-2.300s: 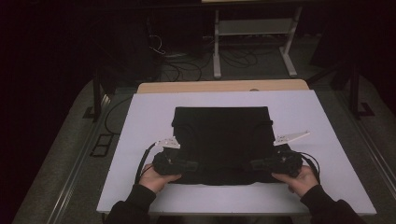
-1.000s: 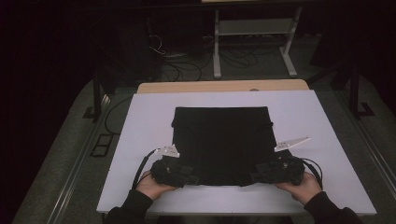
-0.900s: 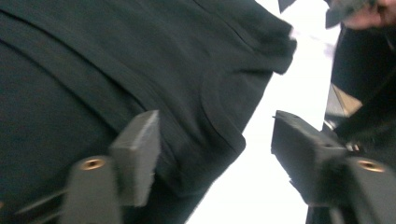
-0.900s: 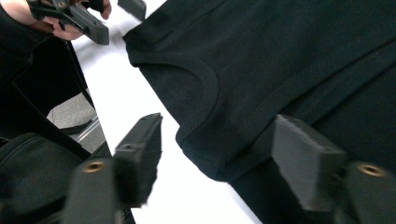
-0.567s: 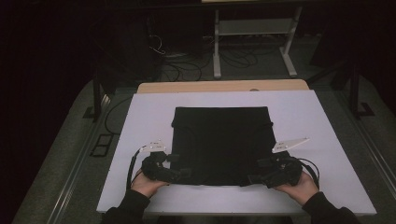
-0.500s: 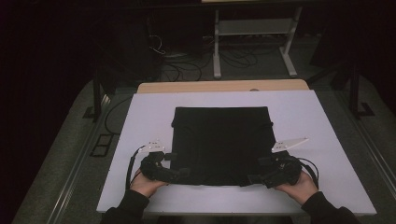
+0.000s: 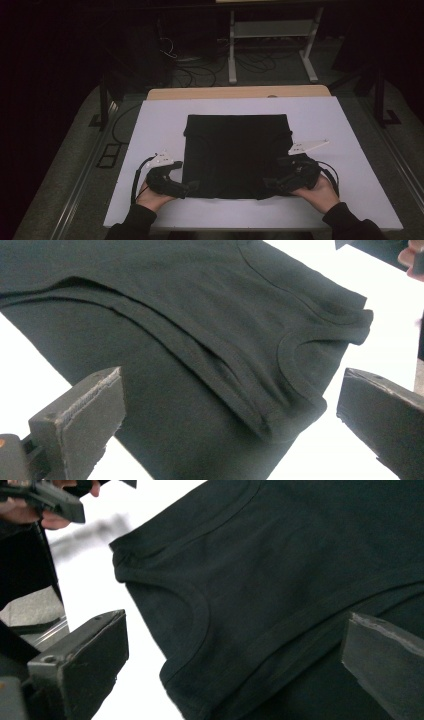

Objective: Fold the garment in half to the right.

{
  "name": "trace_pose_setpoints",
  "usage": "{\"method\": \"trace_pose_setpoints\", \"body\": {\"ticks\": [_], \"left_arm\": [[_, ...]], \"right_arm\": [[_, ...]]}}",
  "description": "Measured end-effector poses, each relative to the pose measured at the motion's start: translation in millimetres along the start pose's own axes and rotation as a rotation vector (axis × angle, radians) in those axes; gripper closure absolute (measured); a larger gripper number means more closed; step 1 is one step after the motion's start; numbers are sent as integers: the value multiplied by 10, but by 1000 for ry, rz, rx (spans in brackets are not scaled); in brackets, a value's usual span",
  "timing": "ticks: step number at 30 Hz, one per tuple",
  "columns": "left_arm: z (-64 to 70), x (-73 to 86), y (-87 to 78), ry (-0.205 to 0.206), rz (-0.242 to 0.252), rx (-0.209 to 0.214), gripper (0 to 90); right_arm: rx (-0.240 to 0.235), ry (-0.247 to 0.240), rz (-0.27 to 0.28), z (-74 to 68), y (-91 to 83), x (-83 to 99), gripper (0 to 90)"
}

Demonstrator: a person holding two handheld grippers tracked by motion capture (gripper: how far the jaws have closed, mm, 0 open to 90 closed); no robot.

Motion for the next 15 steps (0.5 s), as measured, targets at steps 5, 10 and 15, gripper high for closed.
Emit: {"method": "trace_pose_setpoints", "body": {"ticks": [5, 10, 15], "left_arm": [[-9, 22, -6, 0, 0, -9, 0], [-19, 55, -19, 6, -9, -23, 0], [-42, 101, -32, 10, -22, -38, 0]], "right_arm": [[5, 8, 24, 56, -33, -85, 0], [13, 4, 34, 104, -33, -191, 0], [24, -8, 51, 143, -29, -308, 0]]}}
Point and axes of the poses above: each handheld gripper's, and its own axes: y roughly forward along the jaws, x roughly out of its underside, z roughly to its right, the point moved 5 cm from there along y, roughly forward along the jaws, and after that the axes turned 14 degrees about -z, right-handed, at the moved point
